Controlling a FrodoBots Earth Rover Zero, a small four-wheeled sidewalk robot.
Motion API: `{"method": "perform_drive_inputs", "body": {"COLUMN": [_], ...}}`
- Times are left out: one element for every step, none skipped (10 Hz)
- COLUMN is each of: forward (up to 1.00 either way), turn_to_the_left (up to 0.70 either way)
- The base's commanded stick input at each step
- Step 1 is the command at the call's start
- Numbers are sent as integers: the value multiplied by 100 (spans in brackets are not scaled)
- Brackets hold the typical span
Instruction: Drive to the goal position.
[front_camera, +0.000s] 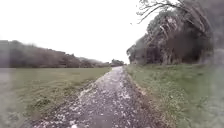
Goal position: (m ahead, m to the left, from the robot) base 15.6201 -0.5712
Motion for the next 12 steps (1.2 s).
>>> {"method": "perform_drive_inputs", "body": {"forward": [70, 70, 70, 70, 70, 70, 70, 70, 70, 70, 70, 70], "turn_to_the_left": [2, 2, 2, 2, 2, 2, 2, 2, 2, 2, 2, 2]}}
